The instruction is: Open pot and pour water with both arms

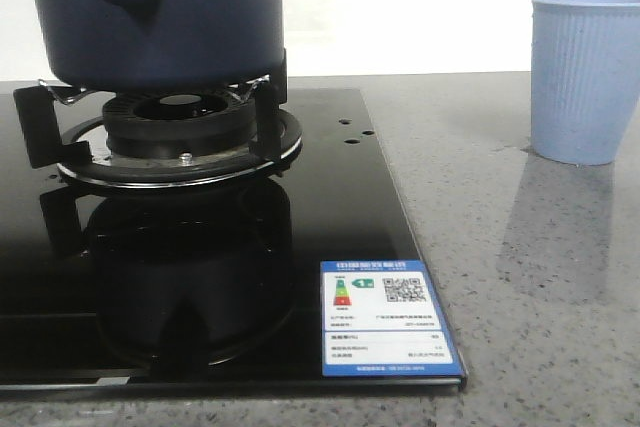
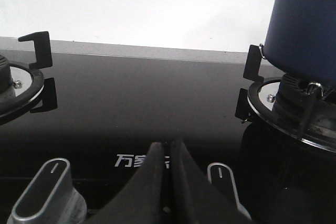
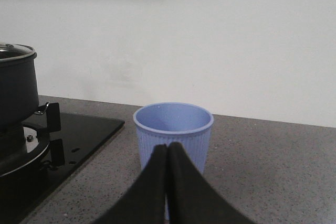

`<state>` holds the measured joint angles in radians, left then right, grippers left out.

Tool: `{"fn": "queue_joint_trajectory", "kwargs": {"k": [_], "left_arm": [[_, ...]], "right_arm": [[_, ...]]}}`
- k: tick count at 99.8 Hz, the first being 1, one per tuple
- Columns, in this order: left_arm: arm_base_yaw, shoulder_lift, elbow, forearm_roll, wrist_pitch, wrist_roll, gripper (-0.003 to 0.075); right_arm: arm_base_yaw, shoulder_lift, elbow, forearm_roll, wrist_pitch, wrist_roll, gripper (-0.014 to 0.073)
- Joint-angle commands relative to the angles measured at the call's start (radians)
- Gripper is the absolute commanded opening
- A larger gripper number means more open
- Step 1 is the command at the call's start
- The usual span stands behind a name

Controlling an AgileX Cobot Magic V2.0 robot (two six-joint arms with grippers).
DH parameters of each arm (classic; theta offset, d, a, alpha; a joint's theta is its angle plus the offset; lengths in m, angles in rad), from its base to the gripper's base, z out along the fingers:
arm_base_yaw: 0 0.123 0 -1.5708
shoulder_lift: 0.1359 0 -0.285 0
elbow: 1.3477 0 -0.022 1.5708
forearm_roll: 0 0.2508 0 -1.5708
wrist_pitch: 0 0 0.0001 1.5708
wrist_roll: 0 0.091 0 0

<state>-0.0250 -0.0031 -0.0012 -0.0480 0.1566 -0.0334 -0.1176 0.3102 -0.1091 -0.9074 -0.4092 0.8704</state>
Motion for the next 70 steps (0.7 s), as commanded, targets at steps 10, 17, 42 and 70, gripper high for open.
{"fn": "queue_joint_trajectory", "kwargs": {"k": [10,17,42,70], "left_arm": [[-0.001,-0.025,0.015,-0.011,-0.069,-0.011,-0.0016],[-0.001,-0.025,0.015,-0.011,-0.069,-0.011,-0.0016],[-0.001,-0.025,0.015,-0.011,-0.069,-0.011,-0.0016],[-0.001,-0.025,0.015,-0.011,-0.069,-0.011,-0.0016]], "right_arm": [[0.000,0.007,-0.028,0.022,-0.042,0.002,-0.0061],[0.000,0.007,-0.028,0.022,-0.042,0.002,-0.0061],[0.018,0.004,-0.028,0.022,-0.004,0.002,-0.0061],[0.198,0.024,-0.028,0.535,0.093,-0.560,-0.0061]]}}
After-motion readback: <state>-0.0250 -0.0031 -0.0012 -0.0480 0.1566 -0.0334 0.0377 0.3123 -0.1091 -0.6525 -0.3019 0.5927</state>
